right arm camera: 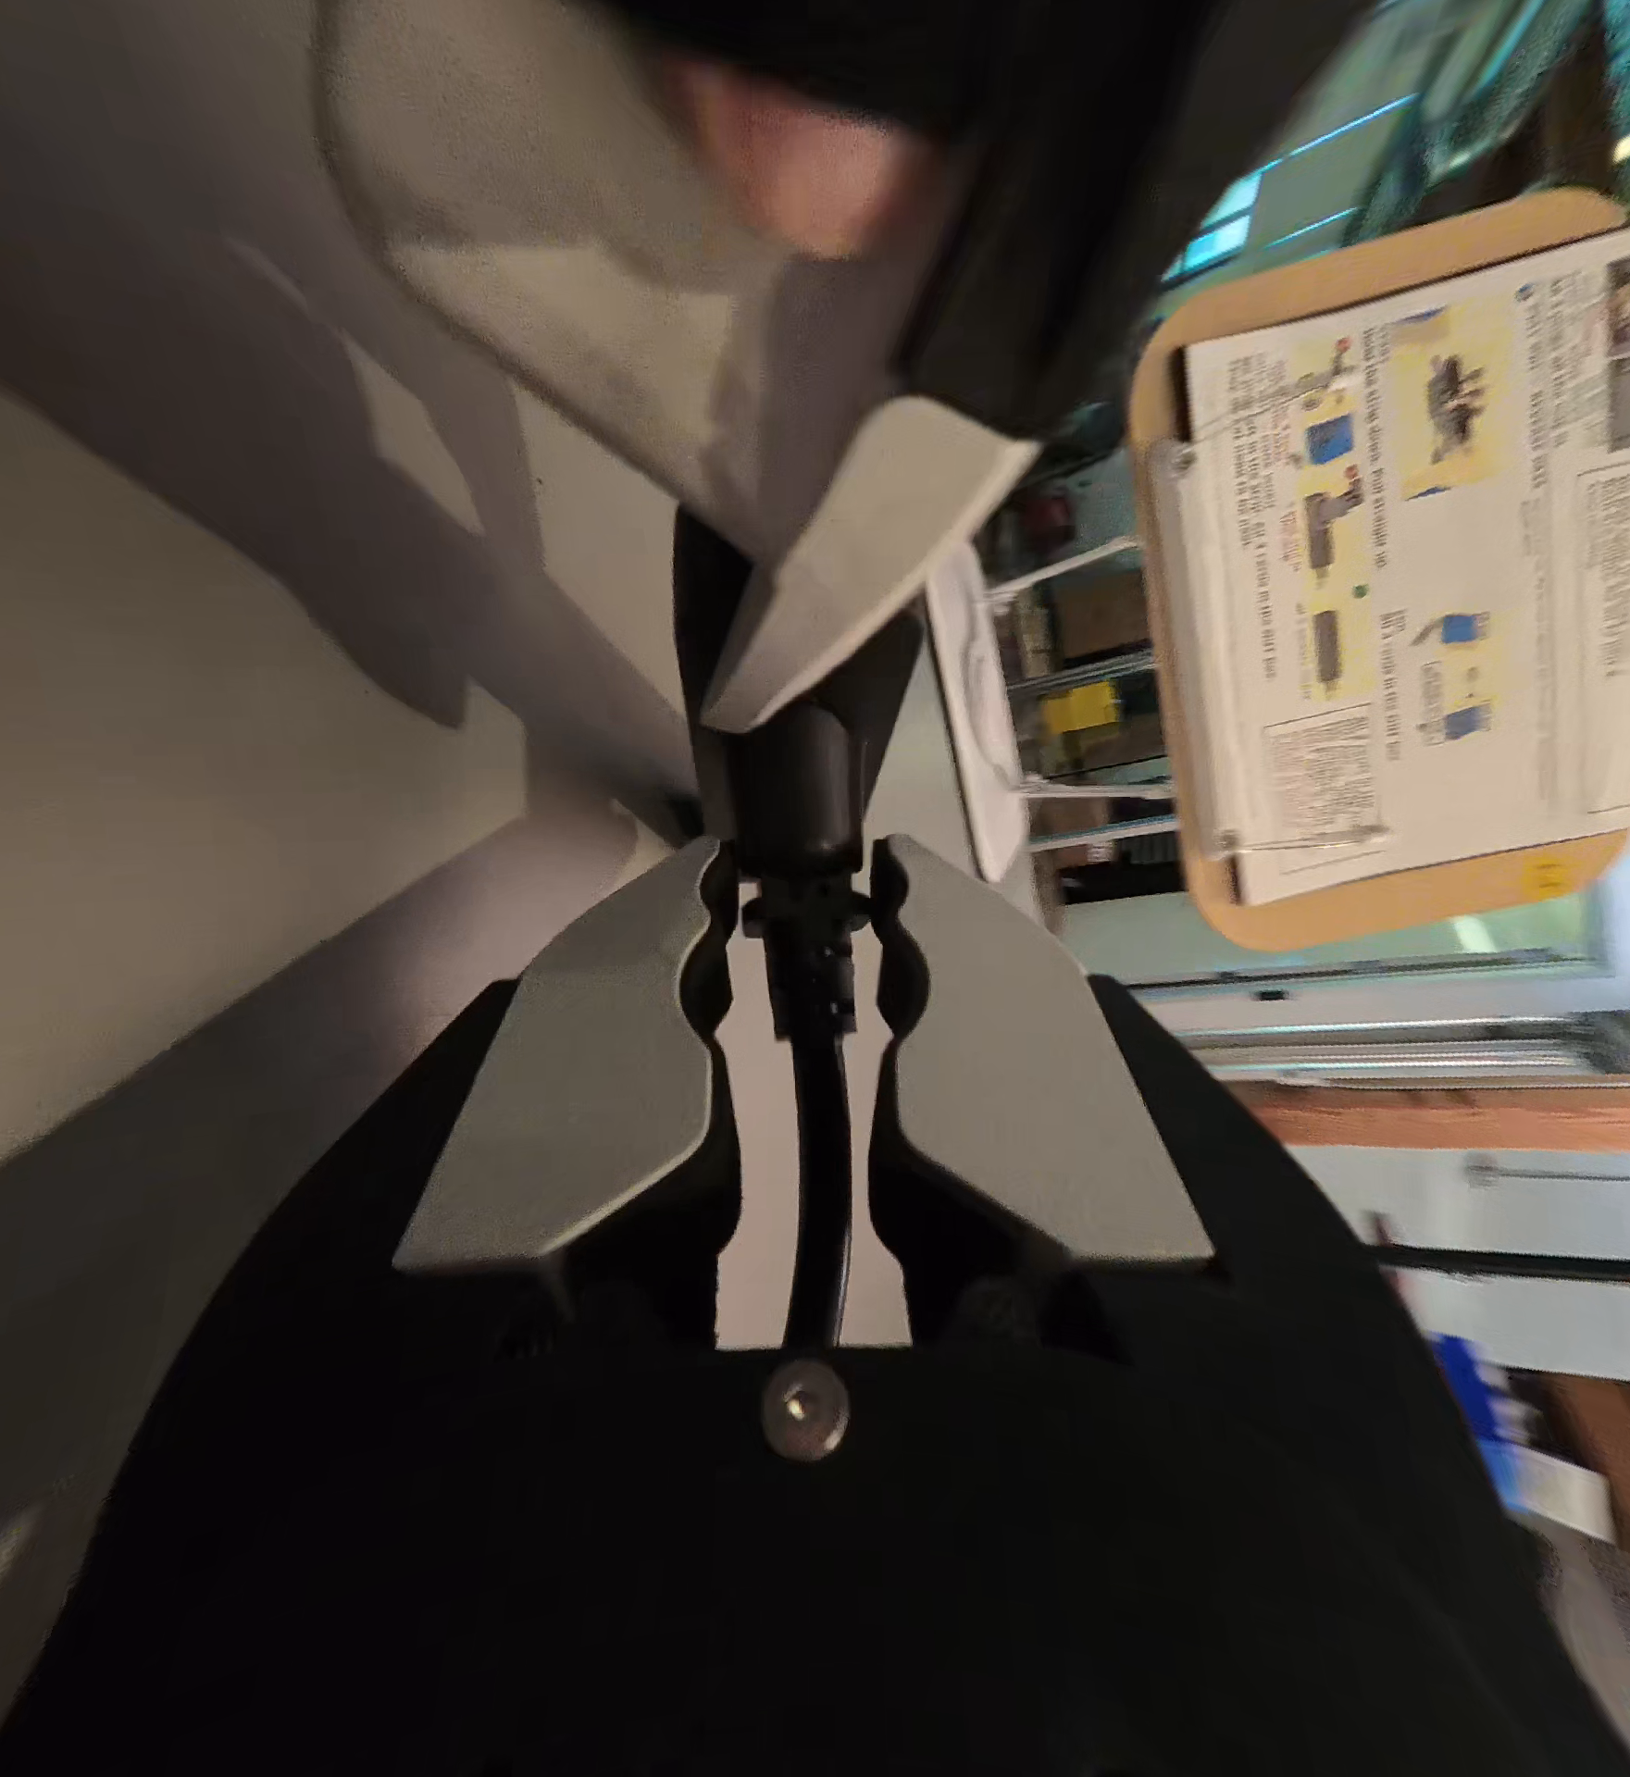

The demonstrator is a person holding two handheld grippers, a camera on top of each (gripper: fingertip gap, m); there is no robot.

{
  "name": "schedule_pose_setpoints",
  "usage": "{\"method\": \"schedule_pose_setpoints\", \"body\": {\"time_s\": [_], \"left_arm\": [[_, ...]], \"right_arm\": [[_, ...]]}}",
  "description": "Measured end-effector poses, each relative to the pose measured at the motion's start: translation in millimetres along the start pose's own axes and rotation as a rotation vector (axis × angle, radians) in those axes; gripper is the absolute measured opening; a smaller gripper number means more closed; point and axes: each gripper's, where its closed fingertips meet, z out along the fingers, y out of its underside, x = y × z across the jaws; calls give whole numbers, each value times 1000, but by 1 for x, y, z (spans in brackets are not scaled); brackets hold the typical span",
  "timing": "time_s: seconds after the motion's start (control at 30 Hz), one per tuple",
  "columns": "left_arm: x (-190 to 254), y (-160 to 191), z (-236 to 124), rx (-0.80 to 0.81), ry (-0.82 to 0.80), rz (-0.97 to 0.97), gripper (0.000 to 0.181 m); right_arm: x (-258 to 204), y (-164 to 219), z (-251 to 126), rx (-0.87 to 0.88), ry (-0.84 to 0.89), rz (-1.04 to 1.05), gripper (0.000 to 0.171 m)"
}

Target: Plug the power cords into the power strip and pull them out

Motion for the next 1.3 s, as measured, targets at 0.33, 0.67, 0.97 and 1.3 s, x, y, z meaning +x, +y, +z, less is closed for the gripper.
{"method": "schedule_pose_setpoints", "body": {"time_s": [0.33,0.67,0.97,1.3], "left_arm": [[2,-1,18,6,-6,131,27],[0,-12,34,31,-96,116,27],[-4,-16,47,58,-225,137,26],[-7,-16,53,53,-218,204,26]], "right_arm": [[0,8,-11,-49,-932,826,39],[-26,20,-2,-281,-1204,788,28],[-37,35,7,-461,-1141,731,26],[-39,38,13,-389,-1054,672,25]]}}
